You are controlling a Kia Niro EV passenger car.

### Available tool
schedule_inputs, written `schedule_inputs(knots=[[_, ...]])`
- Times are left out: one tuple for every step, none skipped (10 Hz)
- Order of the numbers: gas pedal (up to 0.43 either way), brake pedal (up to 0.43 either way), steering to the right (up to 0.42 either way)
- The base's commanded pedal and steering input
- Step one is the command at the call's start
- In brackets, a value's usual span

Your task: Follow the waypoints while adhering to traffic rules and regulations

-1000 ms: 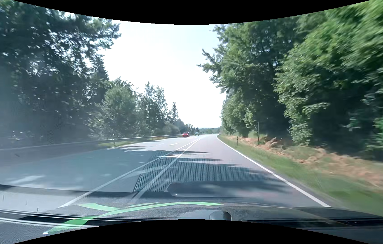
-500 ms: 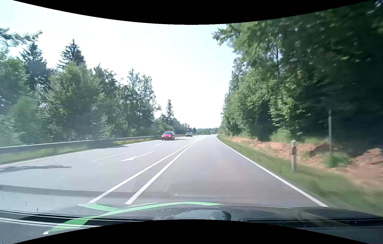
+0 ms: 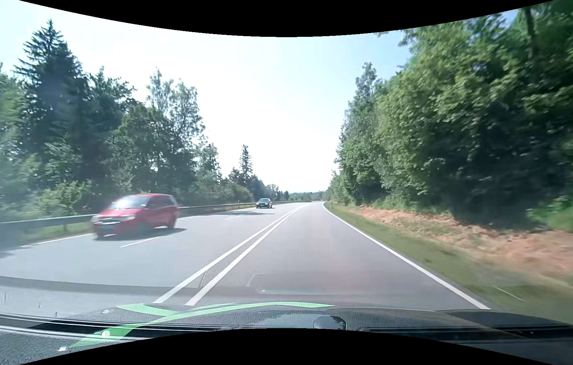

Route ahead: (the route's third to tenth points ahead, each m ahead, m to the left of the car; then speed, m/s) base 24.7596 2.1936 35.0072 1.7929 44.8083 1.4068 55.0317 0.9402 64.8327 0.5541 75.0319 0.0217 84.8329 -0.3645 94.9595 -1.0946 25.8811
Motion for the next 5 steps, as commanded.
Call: schedule_inputs(knots=[[0.15, 0.0, 0.004], [0.15, 0.0, 0.004], [0.157, 0.0, 0.004], [0.169, 0.0, 0.004], [0.189, 0.0, 0.004]])
